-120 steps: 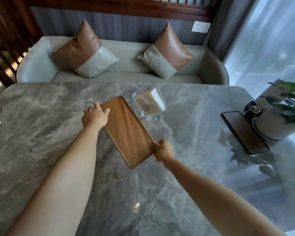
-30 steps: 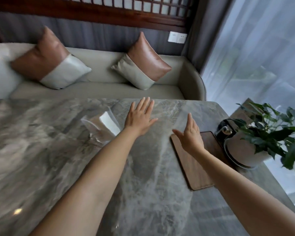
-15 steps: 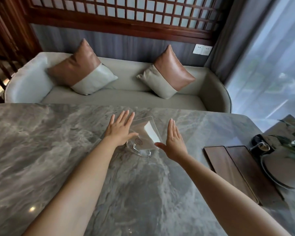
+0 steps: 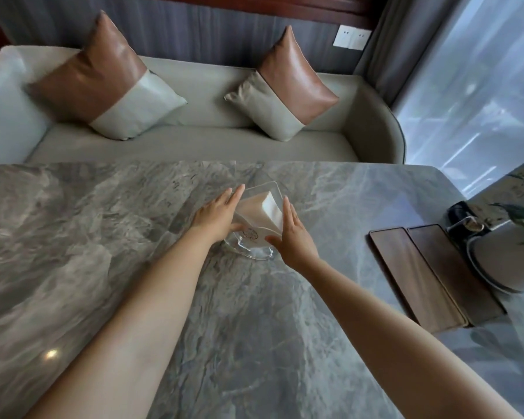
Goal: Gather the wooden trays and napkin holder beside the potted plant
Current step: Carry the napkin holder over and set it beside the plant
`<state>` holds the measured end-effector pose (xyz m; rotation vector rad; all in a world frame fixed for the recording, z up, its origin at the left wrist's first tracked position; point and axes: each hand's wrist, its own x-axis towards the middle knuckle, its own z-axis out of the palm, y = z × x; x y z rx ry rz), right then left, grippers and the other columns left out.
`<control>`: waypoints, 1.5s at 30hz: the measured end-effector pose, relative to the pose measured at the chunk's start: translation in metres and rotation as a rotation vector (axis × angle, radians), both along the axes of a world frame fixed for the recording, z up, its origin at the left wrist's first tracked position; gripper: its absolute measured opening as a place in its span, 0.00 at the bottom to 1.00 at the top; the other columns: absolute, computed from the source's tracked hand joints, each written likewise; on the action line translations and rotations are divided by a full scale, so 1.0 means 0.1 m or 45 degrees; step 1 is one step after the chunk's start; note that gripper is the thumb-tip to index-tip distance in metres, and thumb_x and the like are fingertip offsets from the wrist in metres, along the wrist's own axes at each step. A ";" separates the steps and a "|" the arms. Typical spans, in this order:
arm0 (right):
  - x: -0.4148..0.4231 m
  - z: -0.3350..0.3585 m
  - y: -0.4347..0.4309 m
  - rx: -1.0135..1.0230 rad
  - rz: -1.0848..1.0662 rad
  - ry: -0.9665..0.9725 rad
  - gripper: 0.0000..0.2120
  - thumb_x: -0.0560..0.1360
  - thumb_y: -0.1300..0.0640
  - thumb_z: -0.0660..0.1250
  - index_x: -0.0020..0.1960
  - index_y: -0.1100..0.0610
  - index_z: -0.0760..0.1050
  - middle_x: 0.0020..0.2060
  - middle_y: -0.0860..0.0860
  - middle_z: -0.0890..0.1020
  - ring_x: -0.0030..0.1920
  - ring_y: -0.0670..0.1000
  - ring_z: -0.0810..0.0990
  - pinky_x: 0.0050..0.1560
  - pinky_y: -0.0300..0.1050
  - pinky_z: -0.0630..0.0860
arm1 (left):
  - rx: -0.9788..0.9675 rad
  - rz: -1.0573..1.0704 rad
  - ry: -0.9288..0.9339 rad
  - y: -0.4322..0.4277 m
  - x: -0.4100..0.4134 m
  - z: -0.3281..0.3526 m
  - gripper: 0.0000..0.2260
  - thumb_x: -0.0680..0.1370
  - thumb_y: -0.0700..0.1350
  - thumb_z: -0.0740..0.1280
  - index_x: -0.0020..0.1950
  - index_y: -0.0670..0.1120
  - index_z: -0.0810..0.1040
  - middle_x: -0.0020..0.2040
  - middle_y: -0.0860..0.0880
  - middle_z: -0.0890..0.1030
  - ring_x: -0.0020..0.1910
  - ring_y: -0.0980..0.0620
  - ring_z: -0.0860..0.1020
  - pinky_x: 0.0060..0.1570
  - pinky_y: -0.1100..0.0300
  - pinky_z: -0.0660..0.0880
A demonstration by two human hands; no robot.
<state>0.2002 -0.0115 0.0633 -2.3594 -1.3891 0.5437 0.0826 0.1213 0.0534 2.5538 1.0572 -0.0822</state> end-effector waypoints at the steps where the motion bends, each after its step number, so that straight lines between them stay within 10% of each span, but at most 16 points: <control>1: -0.01 -0.01 0.01 0.026 -0.018 -0.007 0.41 0.76 0.54 0.63 0.75 0.56 0.37 0.77 0.52 0.49 0.76 0.53 0.54 0.67 0.50 0.67 | 0.005 -0.003 -0.030 0.01 0.01 0.00 0.41 0.75 0.52 0.68 0.77 0.50 0.43 0.77 0.46 0.54 0.73 0.42 0.61 0.67 0.44 0.64; 15: -0.01 -0.03 -0.26 0.033 -0.026 -0.031 0.40 0.75 0.54 0.65 0.76 0.54 0.42 0.70 0.58 0.64 0.68 0.59 0.66 0.61 0.55 0.71 | -0.010 0.104 -0.175 -0.26 -0.06 0.09 0.36 0.65 0.53 0.77 0.67 0.47 0.64 0.61 0.41 0.73 0.56 0.39 0.76 0.46 0.50 0.72; 45: 2.10 1.05 -3.92 0.191 -0.669 -0.328 0.39 0.74 0.53 0.66 0.76 0.55 0.45 0.69 0.59 0.65 0.65 0.59 0.69 0.58 0.54 0.73 | -0.052 -0.618 -0.354 -3.42 2.91 1.24 0.41 0.63 0.54 0.78 0.70 0.47 0.64 0.65 0.40 0.73 0.62 0.40 0.74 0.58 0.48 0.72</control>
